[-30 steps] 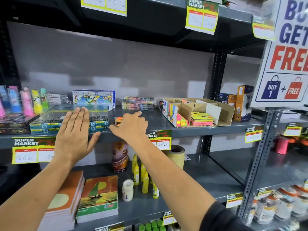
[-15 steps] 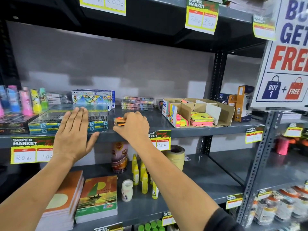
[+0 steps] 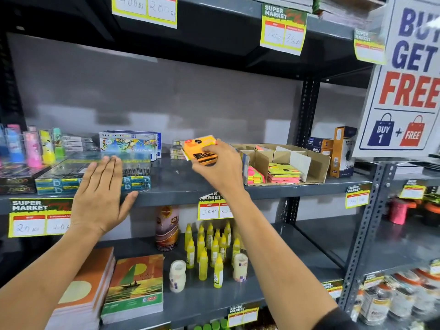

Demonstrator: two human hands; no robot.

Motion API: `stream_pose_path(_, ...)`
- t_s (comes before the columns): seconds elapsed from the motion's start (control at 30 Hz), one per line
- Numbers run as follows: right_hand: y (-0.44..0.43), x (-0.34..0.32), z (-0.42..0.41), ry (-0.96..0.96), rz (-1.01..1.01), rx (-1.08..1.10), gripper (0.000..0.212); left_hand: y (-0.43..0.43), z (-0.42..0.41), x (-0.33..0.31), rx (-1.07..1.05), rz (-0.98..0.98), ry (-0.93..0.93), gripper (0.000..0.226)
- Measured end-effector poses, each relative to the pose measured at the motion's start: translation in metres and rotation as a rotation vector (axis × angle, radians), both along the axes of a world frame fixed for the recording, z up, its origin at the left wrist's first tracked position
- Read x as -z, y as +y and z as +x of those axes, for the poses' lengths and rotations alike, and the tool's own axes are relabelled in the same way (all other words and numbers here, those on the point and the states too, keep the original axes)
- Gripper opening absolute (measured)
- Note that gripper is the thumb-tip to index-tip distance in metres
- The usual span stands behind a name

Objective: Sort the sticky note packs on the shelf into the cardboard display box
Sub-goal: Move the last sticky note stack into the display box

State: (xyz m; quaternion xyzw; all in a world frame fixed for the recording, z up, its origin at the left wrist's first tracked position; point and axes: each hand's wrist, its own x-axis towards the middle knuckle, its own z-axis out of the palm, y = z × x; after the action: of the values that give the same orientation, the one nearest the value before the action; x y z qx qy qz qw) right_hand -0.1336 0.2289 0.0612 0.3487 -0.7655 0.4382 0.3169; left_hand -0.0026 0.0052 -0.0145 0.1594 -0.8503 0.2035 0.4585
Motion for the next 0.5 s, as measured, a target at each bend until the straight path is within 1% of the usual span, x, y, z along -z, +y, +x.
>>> stream_pose_path(0.1,0.019,-0.005,-0.016,0.002,-0.030,0.048,0.040,0.000,0.000,0.000,0.002,0.000,-0.002,0.078)
stream_pose_path(0.2,0.041,-0.009,-0.036,0.059,-0.079,0.101,0.038,-0.001,0.000,0.000,0.001,-0.006,-0.003,0.078)
stream_pose_path(0.33,0.070,-0.015,-0.058,0.080,-0.118,0.234,0.045,-0.002,-0.001,0.001,0.002,-0.003,-0.006,0.078)
stream_pose_path(0.4,0.084,-0.015,-0.066,0.070,-0.144,0.282,0.044,-0.002,-0.001,0.001,0.003,-0.004,-0.005,0.078)
stream_pose_path(0.5,0.102,-0.012,-0.075,-0.004,-0.174,0.340,0.043,-0.003,-0.001,0.002,0.005,-0.011,-0.004,0.078)
